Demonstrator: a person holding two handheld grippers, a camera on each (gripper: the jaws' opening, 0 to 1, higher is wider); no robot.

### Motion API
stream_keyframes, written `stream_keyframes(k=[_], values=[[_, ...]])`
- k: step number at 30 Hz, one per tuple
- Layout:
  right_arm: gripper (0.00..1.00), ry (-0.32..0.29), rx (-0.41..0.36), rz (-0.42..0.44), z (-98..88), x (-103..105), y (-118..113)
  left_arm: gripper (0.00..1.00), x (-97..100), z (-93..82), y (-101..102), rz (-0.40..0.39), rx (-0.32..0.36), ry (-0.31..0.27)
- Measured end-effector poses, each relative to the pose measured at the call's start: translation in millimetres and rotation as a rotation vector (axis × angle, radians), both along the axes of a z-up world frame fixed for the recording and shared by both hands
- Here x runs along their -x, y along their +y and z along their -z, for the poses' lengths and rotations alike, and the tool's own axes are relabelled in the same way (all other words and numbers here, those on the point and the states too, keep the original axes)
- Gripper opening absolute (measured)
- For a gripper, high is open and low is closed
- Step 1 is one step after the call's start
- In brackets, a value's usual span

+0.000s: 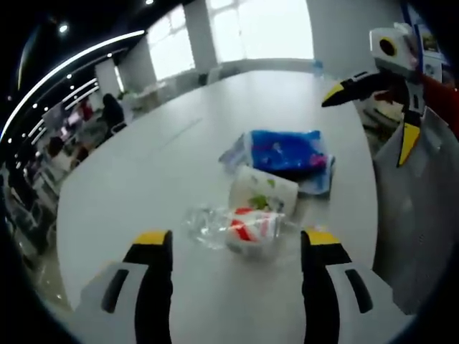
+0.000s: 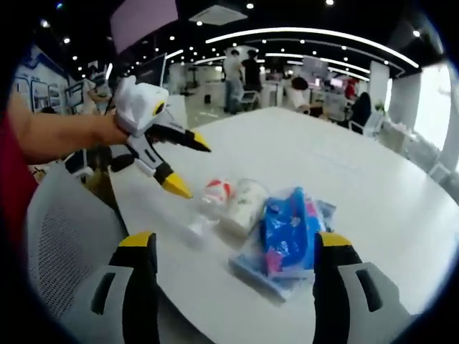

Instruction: Arrange the tabletop items into an orderly group along one side of the table until the central work area is clear of visible clutter.

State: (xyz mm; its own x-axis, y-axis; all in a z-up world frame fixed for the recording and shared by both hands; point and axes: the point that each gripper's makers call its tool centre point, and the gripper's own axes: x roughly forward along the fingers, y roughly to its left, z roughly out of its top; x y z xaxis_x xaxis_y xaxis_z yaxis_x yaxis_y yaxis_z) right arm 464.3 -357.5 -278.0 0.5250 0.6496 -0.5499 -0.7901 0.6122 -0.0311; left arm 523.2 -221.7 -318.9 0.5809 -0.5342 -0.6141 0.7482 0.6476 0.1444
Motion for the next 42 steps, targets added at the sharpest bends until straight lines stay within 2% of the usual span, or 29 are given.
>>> stream_keyframes(k=[13,19,22,25,31,42], values=[[0.83,0.086,0.001,-0.107,18.5,12,54,0.69,2.3,1.7,8,-0.010,0.001,0.004],[0.79,0.139,0.032,-0.139,36.1,17,73,0.68,0.8,0.2,10,-0.007,0.004,-0.001],[0.77,0.164,0.024,-0.136,41.6,17,79,0.68,0.7,-0.2,12,-0.008,0.005,-0.002],[0.69,0.194,0.006,-0.118,46.3,15,82,0.68,0.4,0.6,13,-0.008,0.007,-0.001],[0.64,0.274,-0.012,-0.080,60.4,13,85,0.68,0.2,3.0,15,-0.005,0.011,0.003],[0.53,0.341,-0.039,-0.027,81.8,8,93,0.67,-0.7,6.2,16,0.002,0.012,0.011]])
